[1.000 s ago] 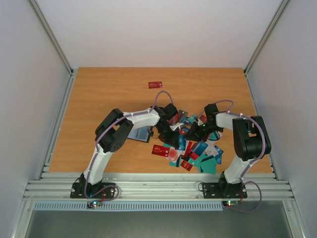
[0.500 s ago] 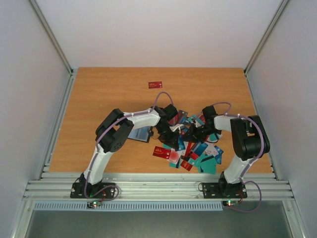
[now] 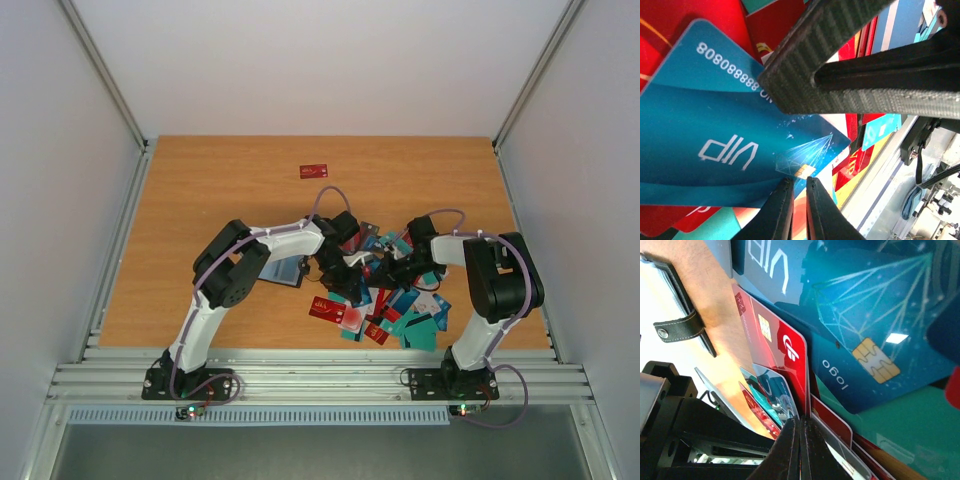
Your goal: Put the credit cards into the card holder
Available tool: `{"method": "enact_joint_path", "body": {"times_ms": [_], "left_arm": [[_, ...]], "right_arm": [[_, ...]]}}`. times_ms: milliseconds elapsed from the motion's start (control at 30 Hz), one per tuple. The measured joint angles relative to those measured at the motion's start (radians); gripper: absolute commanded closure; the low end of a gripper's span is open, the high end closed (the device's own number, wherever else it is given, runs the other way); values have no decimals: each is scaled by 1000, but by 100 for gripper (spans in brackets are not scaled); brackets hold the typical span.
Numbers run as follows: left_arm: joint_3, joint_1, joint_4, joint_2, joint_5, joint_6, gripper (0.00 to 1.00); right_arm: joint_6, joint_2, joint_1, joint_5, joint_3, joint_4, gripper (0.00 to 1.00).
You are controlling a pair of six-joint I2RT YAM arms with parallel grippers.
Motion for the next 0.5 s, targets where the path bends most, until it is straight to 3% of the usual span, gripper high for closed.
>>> {"method": "enact_joint_path", "body": {"times_ms": [267, 500], "left_arm": [[-37, 16, 17, -74, -33, -28, 70], [-124, 97, 61, -241, -61, -78, 67]], "right_arm": [[26, -18, 16, -26, -3, -11, 99], [74, -66, 21, -45, -7, -19, 99]]}}
